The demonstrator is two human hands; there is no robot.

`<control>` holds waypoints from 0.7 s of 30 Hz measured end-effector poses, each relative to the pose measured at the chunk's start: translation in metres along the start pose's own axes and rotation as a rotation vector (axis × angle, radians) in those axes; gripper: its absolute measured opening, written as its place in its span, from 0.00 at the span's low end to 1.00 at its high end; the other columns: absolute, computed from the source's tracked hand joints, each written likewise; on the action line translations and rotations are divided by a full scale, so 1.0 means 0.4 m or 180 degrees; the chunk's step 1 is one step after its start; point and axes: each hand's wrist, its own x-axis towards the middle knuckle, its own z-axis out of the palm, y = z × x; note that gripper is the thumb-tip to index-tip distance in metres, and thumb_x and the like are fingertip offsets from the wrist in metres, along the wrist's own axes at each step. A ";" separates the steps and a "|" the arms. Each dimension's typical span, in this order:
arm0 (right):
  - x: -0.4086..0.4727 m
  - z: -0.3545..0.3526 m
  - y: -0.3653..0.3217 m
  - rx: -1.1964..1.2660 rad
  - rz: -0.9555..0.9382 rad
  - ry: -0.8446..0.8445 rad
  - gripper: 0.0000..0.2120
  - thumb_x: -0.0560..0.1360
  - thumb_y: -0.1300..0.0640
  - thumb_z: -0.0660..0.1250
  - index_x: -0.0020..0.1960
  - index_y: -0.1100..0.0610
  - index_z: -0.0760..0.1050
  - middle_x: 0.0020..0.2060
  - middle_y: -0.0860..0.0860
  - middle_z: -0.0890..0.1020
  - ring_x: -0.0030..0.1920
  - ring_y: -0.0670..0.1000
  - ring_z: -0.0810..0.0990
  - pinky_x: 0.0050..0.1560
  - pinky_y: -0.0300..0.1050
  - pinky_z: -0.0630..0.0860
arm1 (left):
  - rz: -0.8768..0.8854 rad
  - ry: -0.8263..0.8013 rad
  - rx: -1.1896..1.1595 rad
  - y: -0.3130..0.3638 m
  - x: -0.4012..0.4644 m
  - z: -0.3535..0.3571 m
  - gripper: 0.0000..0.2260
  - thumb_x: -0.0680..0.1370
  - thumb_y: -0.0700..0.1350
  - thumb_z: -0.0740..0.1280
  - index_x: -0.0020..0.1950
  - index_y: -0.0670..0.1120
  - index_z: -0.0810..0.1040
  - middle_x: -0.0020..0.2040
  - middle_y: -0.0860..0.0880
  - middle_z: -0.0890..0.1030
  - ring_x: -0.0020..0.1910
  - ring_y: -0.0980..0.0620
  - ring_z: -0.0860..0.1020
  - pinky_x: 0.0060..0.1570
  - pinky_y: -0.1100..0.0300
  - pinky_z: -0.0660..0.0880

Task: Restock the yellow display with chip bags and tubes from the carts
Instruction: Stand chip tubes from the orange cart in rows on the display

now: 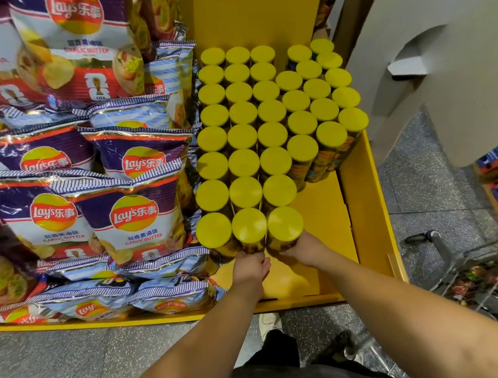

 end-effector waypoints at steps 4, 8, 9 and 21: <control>-0.066 -0.049 -0.016 -0.0050 0.0232 -0.0250 0.41 0.74 0.63 0.70 0.78 0.58 0.49 0.53 0.53 0.79 0.52 0.52 0.78 0.42 0.36 0.72 | -0.0214 -0.0181 0.0316 -0.002 -0.042 0.025 0.18 0.78 0.34 0.60 0.68 0.35 0.70 0.45 0.45 0.76 0.44 0.48 0.77 0.57 0.53 0.75; -0.125 -0.127 -0.007 -0.0093 0.0252 -0.0296 0.31 0.77 0.60 0.65 0.77 0.54 0.59 0.59 0.49 0.80 0.57 0.53 0.79 0.56 0.46 0.75 | -0.0055 -0.0439 0.1226 -0.001 -0.110 0.118 0.09 0.79 0.36 0.61 0.57 0.37 0.75 0.40 0.42 0.78 0.36 0.49 0.76 0.43 0.55 0.71; -0.144 -0.157 -0.008 -0.0169 0.0251 -0.0237 0.26 0.77 0.57 0.65 0.74 0.52 0.64 0.57 0.49 0.81 0.56 0.52 0.80 0.55 0.47 0.75 | 0.0020 -0.0542 0.1483 -0.001 -0.128 0.150 0.05 0.79 0.36 0.60 0.51 0.39 0.75 0.40 0.39 0.80 0.31 0.51 0.75 0.40 0.56 0.70; -0.571 -0.613 0.281 0.0786 0.0522 0.2125 0.05 0.79 0.52 0.64 0.53 0.45 0.75 0.38 0.44 0.80 0.41 0.46 0.79 0.39 0.32 0.71 | 0.1228 -0.1924 0.2717 -0.128 -0.433 0.749 0.04 0.77 0.38 0.60 0.44 0.44 0.73 0.37 0.47 0.74 0.27 0.50 0.73 0.28 0.61 0.64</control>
